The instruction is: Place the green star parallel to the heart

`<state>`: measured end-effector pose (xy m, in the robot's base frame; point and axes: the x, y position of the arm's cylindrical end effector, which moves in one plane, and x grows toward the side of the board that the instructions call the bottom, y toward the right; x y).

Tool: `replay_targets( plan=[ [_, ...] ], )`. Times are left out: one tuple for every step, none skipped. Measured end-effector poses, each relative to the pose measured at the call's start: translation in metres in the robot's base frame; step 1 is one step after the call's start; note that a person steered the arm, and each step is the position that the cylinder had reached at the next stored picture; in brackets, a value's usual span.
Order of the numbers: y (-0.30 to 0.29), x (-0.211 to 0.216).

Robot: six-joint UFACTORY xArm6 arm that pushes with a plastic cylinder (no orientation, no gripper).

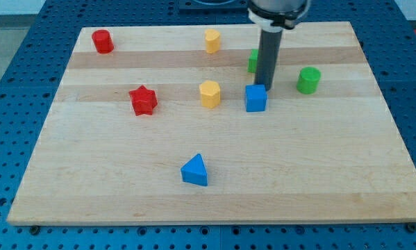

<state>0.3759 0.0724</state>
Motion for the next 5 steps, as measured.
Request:
replay_targets(
  plan=[
    [-0.016, -0.015],
    [0.022, -0.088],
    [0.043, -0.117],
    [0.048, -0.117],
    [0.048, -0.117]
  ],
)
